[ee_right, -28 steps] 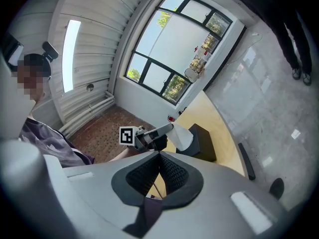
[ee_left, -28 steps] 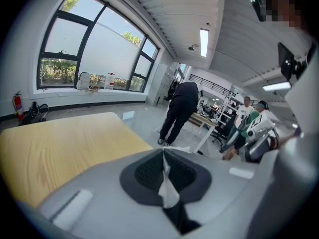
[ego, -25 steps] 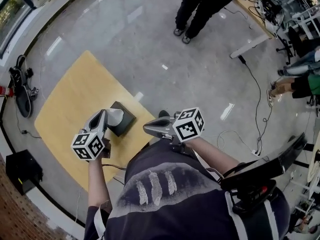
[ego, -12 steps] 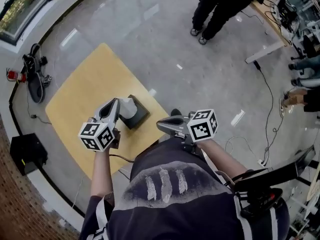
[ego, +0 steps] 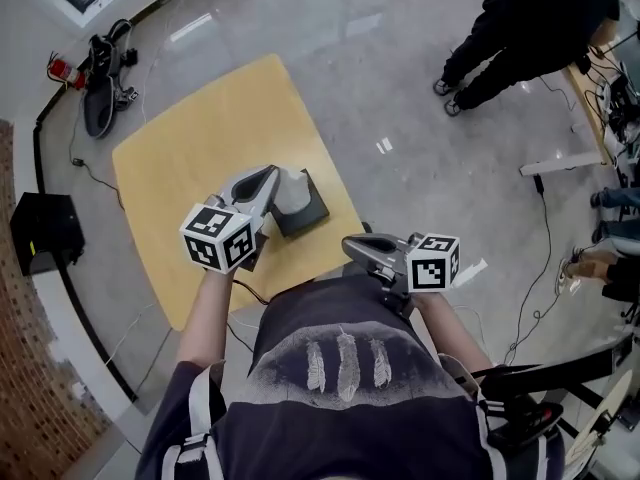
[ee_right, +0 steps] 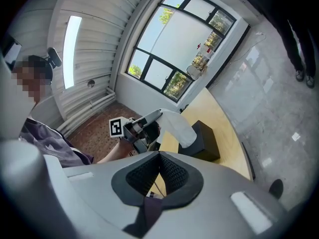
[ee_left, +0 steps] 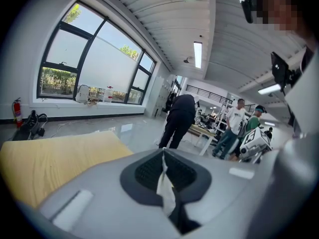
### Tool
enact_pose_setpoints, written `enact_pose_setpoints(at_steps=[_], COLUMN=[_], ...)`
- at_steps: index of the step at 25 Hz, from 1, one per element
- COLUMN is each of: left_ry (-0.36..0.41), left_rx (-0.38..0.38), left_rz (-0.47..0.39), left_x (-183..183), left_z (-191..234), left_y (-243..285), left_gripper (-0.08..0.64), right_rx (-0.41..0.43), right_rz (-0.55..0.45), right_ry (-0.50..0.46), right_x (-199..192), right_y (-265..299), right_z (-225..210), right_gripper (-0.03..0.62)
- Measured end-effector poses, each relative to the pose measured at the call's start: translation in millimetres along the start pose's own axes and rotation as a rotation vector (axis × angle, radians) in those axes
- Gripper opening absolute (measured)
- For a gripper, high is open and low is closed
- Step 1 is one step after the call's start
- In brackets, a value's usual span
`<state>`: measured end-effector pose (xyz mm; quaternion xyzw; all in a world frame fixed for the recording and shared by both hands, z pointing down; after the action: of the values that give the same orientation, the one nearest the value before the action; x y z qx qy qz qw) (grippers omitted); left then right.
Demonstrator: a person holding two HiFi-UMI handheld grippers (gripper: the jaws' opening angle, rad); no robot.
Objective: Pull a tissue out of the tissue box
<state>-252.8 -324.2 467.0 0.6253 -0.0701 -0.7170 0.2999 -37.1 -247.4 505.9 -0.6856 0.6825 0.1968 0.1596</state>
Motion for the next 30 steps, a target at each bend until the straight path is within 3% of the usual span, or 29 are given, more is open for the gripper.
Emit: enact_pose_setpoints(at_steps=[22, 30], left_ry=[-0.035, -0.031], left_rx=[0.033, 0.029], left_rz=[-0.183, -0.196], left_x=[25, 12], left_z=[27, 42], left_y=[-73, -115], left_gripper=[0.003, 0.003], right_rx=[0.021, 0.011], right_rz=[0.068, 0.037], right_ry=[-0.089, -0.128], right_x=[-10, -24], right_y=[48, 76], right_z=[29, 51], right_gripper=[-0.003, -0.003])
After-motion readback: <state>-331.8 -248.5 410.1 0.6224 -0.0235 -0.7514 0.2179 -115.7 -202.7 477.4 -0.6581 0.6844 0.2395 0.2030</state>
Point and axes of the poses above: the fingertips, and each gripper's own axes: y forward along the fingers, z to its left, x out of its top, the point moved 6 cm from there along -y, backward along the fingers, and after that the axes turned 12 degrees about x, right-handed, at the moved point
